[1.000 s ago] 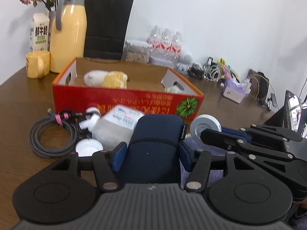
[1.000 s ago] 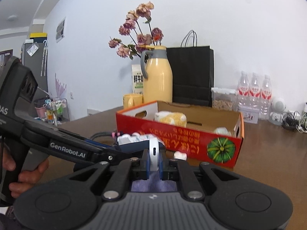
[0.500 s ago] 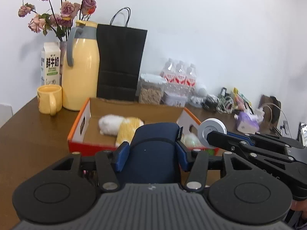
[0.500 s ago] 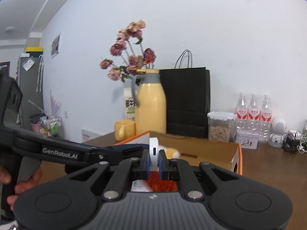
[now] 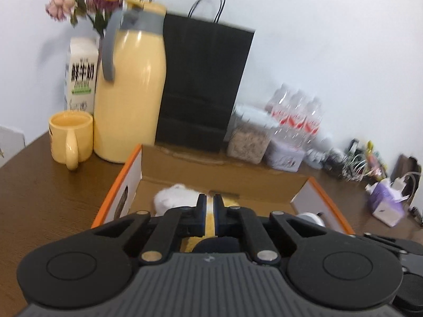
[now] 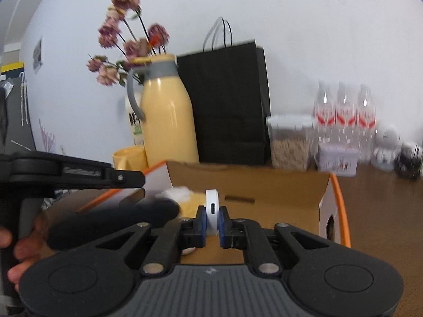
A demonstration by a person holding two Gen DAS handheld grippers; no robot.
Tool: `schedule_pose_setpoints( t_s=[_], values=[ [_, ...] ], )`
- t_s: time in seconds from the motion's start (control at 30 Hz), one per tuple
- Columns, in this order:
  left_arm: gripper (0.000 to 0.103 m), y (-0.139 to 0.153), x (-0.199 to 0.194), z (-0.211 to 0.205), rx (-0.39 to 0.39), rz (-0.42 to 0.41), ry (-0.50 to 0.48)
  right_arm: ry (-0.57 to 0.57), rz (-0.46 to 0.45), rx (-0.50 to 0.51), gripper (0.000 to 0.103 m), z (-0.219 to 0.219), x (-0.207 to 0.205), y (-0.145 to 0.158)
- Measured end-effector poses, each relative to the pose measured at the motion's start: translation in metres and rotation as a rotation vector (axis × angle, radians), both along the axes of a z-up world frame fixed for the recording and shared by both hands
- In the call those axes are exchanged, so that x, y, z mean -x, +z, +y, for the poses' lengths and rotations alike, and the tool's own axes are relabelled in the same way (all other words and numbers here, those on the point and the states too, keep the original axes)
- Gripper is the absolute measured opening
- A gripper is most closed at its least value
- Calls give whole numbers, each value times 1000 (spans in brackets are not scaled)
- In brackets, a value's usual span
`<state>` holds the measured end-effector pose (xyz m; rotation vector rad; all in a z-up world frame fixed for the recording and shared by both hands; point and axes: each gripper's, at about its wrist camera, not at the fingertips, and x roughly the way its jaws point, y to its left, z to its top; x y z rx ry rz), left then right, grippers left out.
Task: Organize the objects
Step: 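Carry the navy pouch and white puck into the box and release both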
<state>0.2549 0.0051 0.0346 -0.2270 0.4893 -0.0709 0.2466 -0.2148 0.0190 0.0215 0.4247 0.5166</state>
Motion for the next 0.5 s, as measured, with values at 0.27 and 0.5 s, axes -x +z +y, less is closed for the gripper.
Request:
schedule_pose_setpoints(
  t_s=[0.27, 0.5],
  values=[
    [28, -9, 8, 2, 34, 78, -75, -43, 59, -22, 8, -14, -2, -11],
    [101, 23, 47, -24, 19, 56, -140, -61, 42, -53, 8, -24, 4, -3]
  ],
)
